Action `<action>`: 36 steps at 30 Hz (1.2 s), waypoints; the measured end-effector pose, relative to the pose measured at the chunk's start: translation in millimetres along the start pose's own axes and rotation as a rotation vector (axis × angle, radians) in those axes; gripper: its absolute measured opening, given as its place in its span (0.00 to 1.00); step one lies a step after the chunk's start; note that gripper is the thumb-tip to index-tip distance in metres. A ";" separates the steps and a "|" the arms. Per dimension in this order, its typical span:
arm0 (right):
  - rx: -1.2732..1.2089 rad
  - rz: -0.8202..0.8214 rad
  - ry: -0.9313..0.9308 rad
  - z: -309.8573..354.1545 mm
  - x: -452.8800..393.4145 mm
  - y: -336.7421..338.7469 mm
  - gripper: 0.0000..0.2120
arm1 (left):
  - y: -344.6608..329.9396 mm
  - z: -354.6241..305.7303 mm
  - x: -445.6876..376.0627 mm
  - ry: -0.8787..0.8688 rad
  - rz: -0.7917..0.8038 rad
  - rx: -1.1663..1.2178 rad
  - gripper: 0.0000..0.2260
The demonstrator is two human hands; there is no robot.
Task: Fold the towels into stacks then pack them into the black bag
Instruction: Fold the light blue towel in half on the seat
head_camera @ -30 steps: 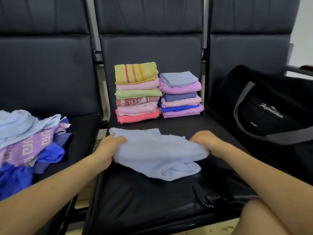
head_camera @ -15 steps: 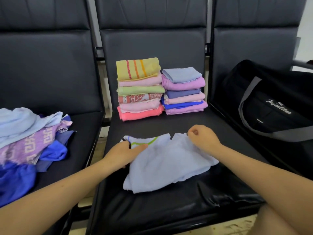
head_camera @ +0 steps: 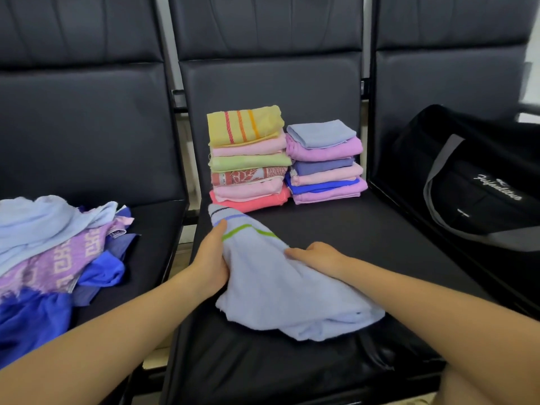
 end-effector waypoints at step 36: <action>-1.067 -0.180 0.078 19.9 -8.0 60.2 0.15 | -18.4 -61.1 -23.4 -0.772 -0.250 -0.849 0.07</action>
Point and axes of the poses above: each hand's wrist, its own x-axis away from the middle knuckle, its own y-axis out of the back of the hand, z = x × y, the point moved 3 cm from there along -x, towards the middle knuckle, and after that the axes turned 8 degrees about -z, right-handed, at the moved point
